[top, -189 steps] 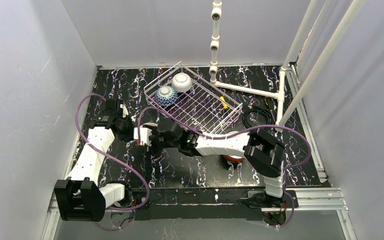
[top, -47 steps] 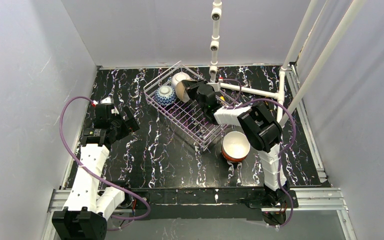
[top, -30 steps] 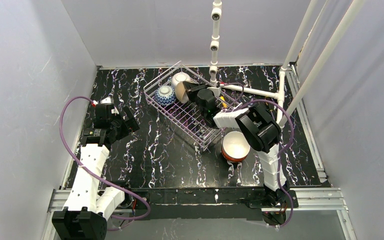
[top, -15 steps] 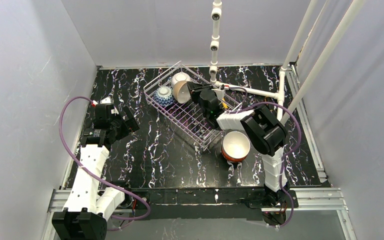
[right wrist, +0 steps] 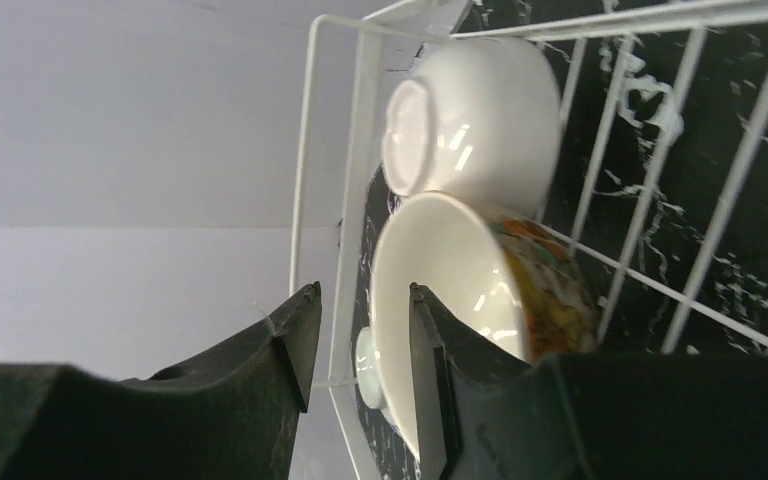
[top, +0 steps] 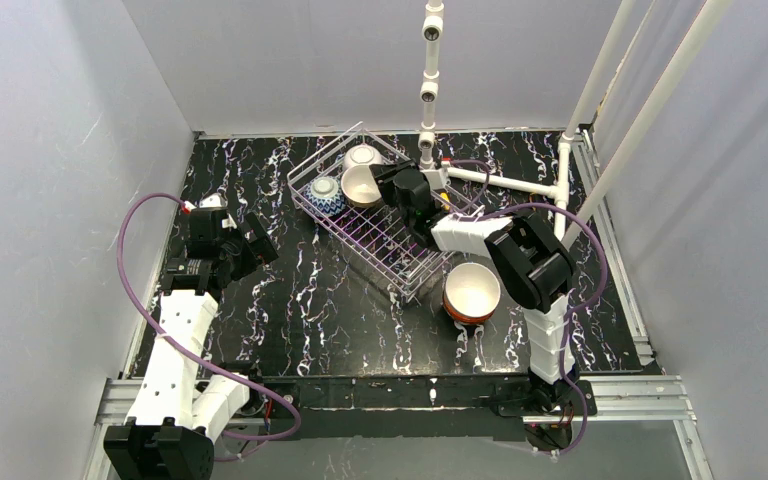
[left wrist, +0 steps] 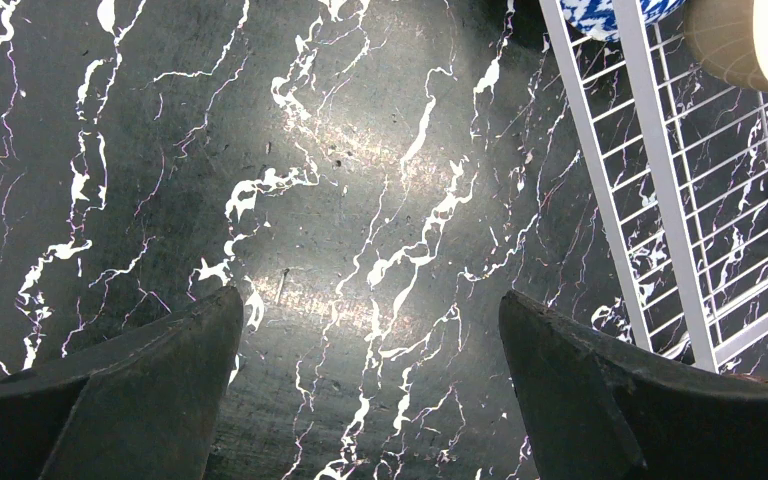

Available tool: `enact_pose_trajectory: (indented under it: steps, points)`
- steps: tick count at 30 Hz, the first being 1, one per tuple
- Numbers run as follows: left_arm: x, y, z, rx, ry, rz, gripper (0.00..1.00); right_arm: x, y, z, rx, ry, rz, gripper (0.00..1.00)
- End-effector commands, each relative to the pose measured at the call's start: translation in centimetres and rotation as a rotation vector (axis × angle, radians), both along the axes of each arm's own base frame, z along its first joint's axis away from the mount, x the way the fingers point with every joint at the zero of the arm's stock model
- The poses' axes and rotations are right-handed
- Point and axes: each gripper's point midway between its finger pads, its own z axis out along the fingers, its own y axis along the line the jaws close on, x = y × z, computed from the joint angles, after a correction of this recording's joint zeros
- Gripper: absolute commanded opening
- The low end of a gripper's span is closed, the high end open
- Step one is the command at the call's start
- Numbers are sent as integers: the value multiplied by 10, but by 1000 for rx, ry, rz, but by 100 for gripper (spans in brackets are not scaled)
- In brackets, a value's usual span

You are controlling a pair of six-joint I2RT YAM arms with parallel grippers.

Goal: Load the bowls into the dish rack

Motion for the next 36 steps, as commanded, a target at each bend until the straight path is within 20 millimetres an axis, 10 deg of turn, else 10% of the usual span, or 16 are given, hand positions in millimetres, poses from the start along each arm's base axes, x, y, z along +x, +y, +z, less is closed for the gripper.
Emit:
enact_pose_trajectory:
  steps: [1, 12, 20, 36]
  points:
    - [-5, 5, 1, 21, 0, 11, 98, 4, 5, 73, -110, -138, 56, 47]
    - [-5, 4, 1, 15, 0, 5, 98, -23, 35, 93, -865, -409, 553, 58]
    - [-5, 3, 1, 10, -1, 3, 98, -61, 51, 57, -1255, -593, 1112, 64]
    - [-4, 3, -1, 10, 7, 1, 98, -48, 78, -1, -1328, -579, 1203, 48]
